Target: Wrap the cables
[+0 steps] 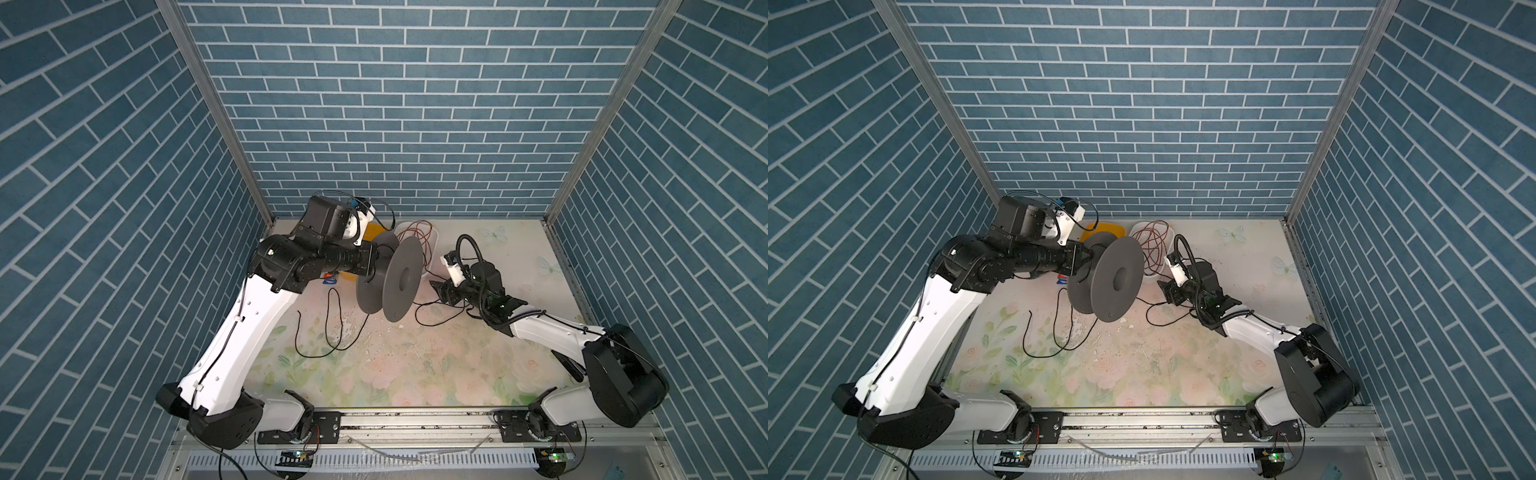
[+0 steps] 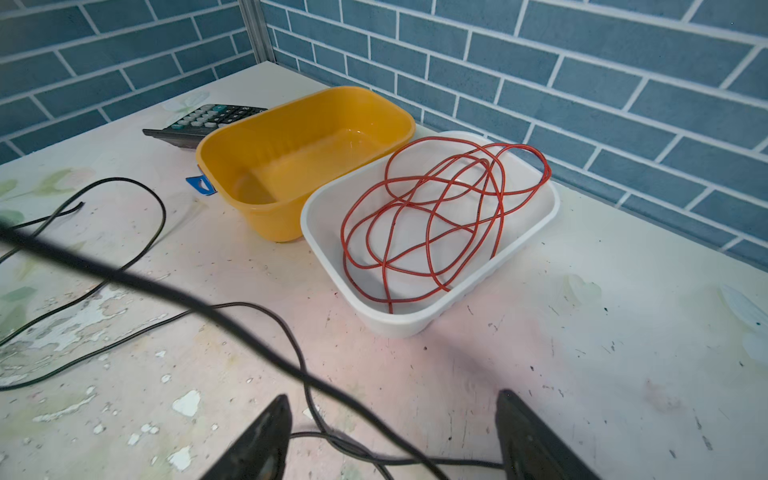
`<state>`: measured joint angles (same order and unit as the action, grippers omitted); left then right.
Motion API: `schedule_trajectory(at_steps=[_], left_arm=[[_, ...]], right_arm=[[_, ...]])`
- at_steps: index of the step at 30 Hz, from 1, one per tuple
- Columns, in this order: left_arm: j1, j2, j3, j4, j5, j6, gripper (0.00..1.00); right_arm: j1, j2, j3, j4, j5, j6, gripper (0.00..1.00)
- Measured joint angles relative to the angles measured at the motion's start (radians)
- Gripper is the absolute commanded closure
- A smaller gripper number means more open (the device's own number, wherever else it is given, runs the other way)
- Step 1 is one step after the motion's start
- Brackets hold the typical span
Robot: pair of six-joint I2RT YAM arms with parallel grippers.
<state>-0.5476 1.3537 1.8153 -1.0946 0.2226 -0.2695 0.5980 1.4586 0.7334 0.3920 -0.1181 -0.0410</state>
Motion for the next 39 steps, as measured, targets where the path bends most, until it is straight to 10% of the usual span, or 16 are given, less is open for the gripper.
schedule_trajectory(at_steps=[13,27,39], left_arm=[[0.079,0.0,0.0,0.004,0.095,-0.023,1.0],[0.172,-0.062,-0.245,0.27,0.161,-0.242,1.0],[0.194,-0.126,-0.388,0.405,-0.055,-0.33,1.0]], right_arm=[[-0.005,0.046,-0.019,0.106,-0.065,0.028,0.99],[0.218,-0.016,-0.072,0.019,0.109,0.066,1.0],[0.446,-0.095,-0.048,-0.084,0.235,0.043,1.0]])
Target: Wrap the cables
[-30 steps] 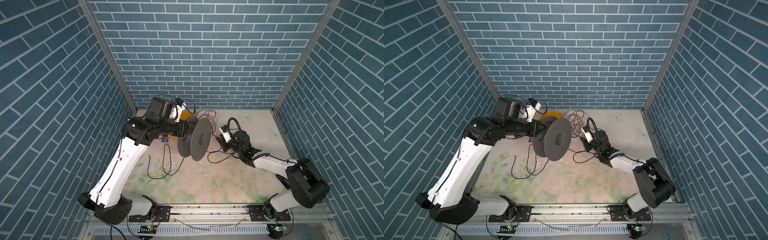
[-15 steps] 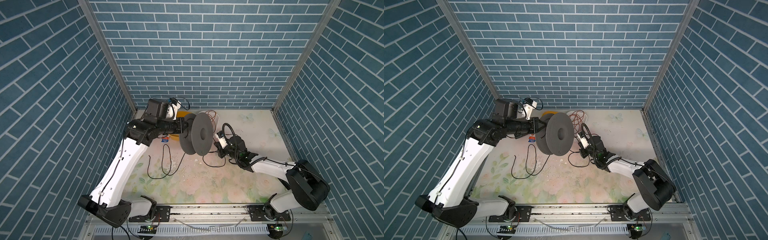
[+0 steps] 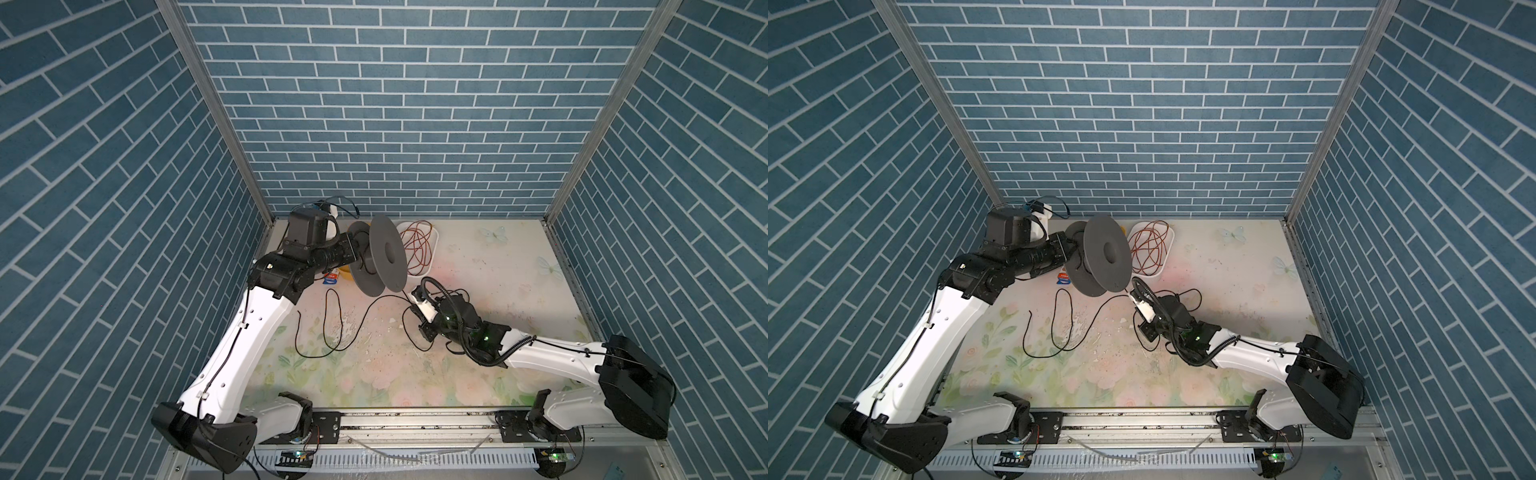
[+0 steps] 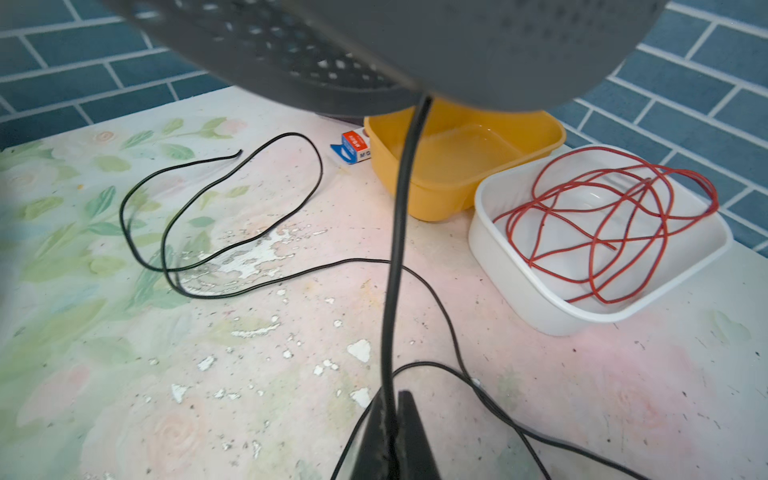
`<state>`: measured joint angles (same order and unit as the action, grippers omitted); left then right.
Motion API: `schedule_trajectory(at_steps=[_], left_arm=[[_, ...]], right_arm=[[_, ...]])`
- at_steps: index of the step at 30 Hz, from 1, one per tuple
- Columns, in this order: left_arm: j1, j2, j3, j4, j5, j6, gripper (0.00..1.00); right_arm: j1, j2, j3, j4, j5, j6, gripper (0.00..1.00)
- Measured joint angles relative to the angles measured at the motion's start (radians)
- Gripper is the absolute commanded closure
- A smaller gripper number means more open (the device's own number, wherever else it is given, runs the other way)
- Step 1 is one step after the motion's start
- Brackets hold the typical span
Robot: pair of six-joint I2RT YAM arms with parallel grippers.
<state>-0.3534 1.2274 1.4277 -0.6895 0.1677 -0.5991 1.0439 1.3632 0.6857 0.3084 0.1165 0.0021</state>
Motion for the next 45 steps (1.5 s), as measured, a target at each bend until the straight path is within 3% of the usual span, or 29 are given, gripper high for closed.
schedule_trajectory(at_steps=[11,17,23,30,36,45], left_arm=[[-0.084,0.016,-0.046,0.011,-0.29,0.031,1.0],[-0.181,0.072,-0.046,-0.022,-0.447,0.079,1.0],[-0.244,0.097,-0.012,-0.079,-0.531,0.109,1.0],[-0.271,0.127,0.04,-0.142,-0.56,0.138,1.0],[-0.274,0.138,0.061,-0.209,-0.526,0.159,1.0],[-0.275,0.143,0.09,-0.267,-0.451,0.206,1.0]], right_arm=[[0.19,0.004,0.217,-0.144,0.106,-0.064,1.0],[0.203,0.008,0.35,-0.275,0.23,-0.083,1.0],[0.21,0.036,0.444,-0.351,0.378,-0.127,1.0],[0.203,0.086,0.464,-0.331,0.451,-0.177,0.89],[0.179,0.092,0.464,-0.27,0.458,-0.194,0.87],[0.101,0.06,0.455,-0.213,0.31,-0.193,0.86]])
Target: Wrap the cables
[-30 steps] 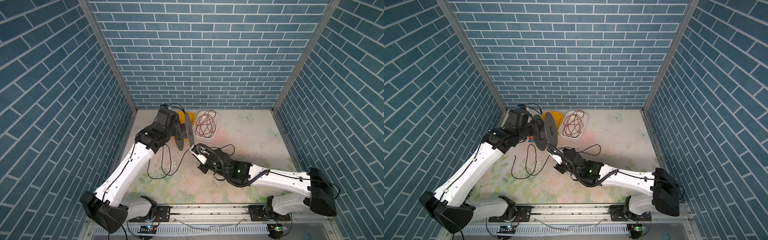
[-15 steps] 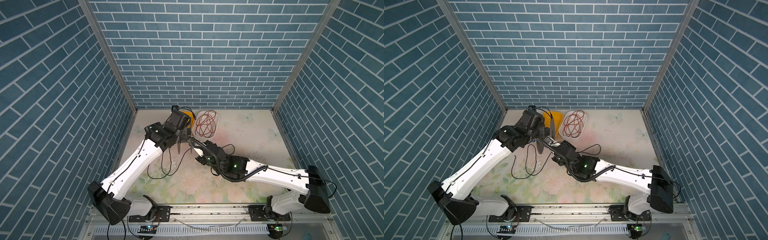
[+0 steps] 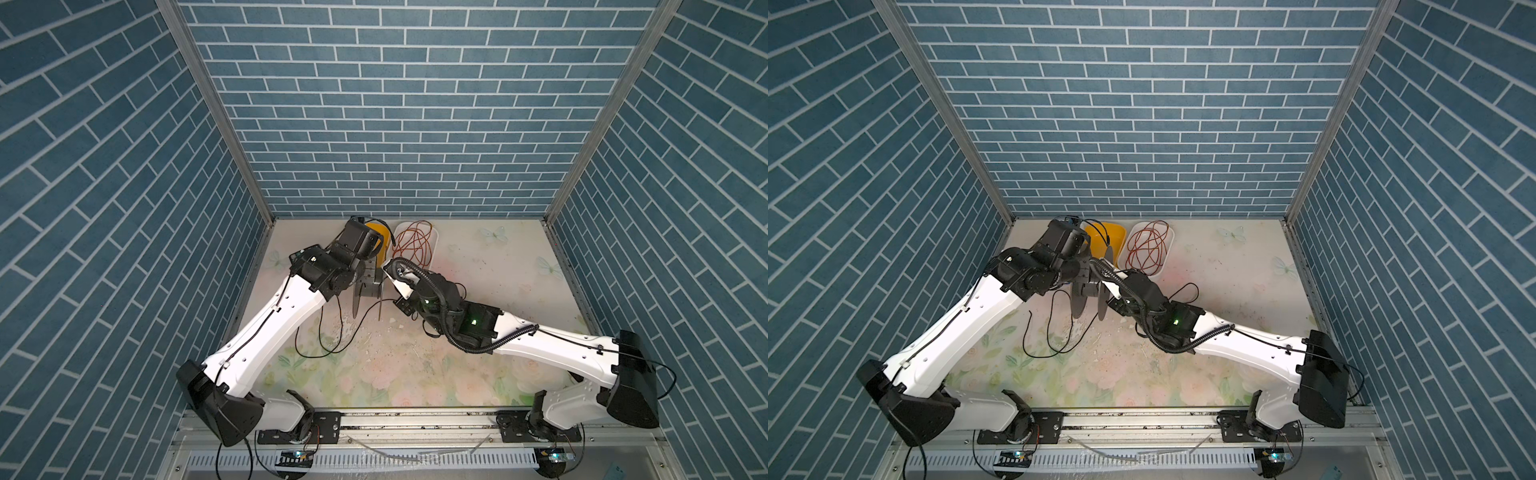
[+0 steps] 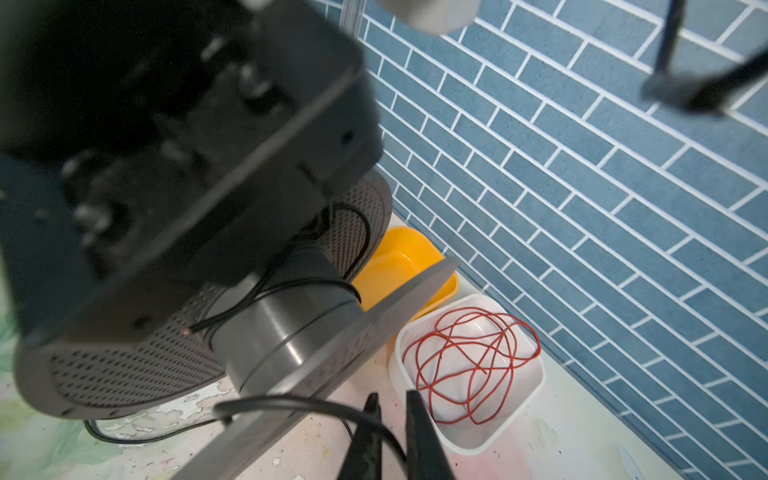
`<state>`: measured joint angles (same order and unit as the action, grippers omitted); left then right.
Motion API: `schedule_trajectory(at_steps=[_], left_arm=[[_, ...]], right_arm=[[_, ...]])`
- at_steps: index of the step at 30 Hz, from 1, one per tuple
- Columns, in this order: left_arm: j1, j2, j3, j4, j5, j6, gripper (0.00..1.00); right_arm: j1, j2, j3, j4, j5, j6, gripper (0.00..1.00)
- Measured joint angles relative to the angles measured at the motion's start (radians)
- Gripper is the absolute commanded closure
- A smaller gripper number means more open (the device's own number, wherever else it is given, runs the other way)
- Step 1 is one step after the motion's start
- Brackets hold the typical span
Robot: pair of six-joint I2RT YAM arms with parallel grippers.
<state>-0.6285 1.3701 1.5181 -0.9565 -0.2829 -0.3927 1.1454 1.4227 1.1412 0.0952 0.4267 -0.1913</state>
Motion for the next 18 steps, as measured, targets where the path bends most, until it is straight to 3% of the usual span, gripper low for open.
schedule_trajectory(at_steps=[8,18], left_arm=[[-0.001,0.0,0.018,-0.062,0.074,0.084,1.0],[-0.001,0.0,0.109,-0.124,0.204,0.138,1.0]], right_arm=[[-0.157,-0.058,-0.021,-0.001,-0.185,0.036,0.84],[-0.322,-0.021,-0.019,-0.064,-0.372,0.13,0.87]])
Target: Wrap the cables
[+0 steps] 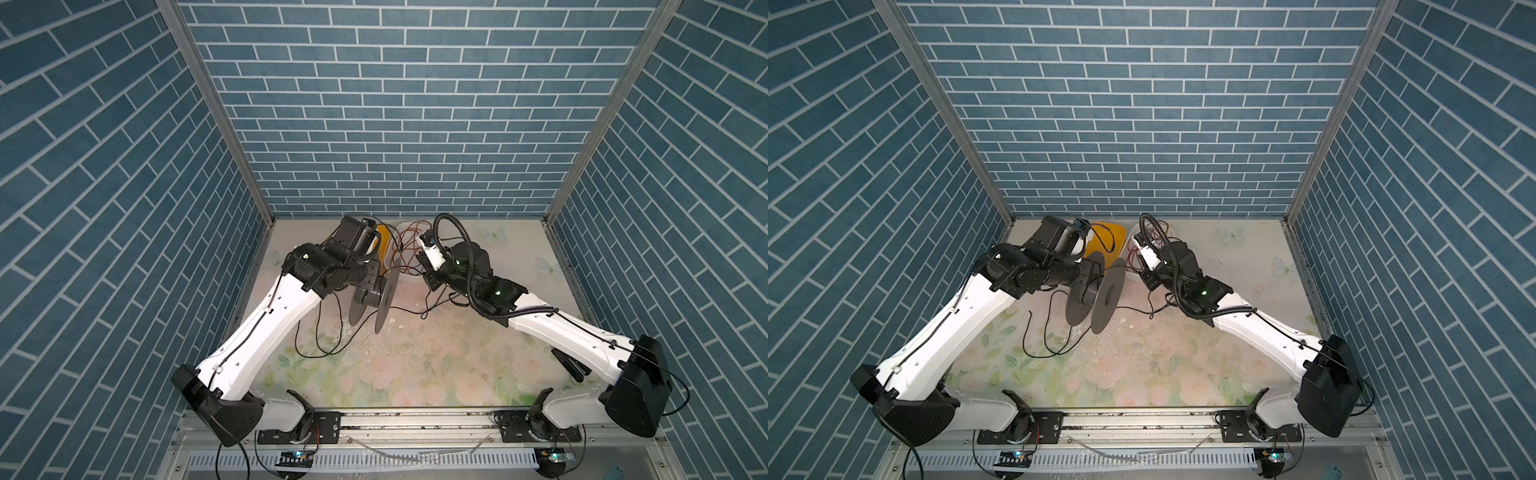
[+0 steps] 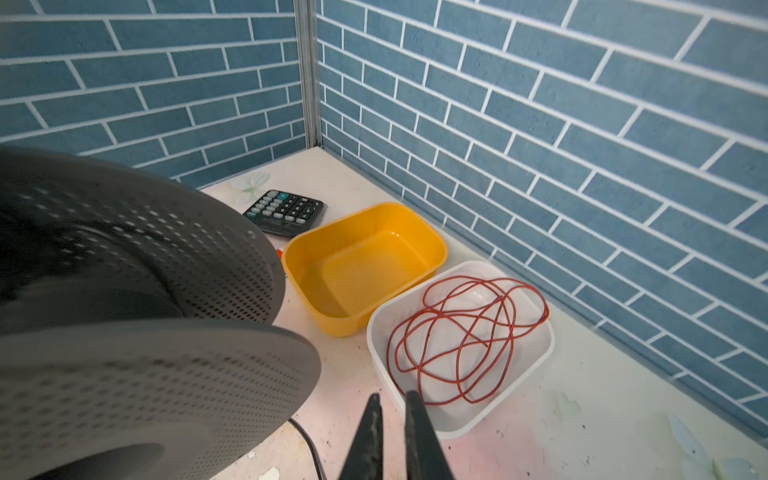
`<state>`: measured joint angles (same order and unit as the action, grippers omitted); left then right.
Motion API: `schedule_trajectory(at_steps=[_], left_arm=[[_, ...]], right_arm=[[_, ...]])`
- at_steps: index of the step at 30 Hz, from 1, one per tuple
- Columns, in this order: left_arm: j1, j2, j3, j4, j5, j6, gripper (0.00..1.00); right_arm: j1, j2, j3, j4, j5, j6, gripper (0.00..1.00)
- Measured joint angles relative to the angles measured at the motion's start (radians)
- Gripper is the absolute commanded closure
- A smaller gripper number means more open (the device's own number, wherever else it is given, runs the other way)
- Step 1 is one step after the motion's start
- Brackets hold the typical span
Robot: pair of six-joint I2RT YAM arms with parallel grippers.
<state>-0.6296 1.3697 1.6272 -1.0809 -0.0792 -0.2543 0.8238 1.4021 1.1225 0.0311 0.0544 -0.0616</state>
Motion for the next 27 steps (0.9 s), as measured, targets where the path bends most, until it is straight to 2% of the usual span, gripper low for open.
schedule_trajectory(at_steps=[4,8,16,27], left_arm=[[0.0,0.001,0.063,-0.028,0.036,0.001,1.0],[0.001,0.012,0.116,-0.051,0.051,0.0,1.0],[0.001,0.055,0.117,-0.066,0.07,-0.006,1.0],[0.025,0.1,0.116,-0.066,0.089,-0.008,1.0]], right_arm=[[-0.017,0.022,-0.003,0.0,-0.045,0.04,0.82],[-0.017,0.023,-0.02,0.01,-0.031,0.078,0.76],[-0.02,0.023,-0.035,0.01,0.006,0.168,0.56],[-0.02,-0.028,-0.045,-0.015,0.052,0.234,0.41]])
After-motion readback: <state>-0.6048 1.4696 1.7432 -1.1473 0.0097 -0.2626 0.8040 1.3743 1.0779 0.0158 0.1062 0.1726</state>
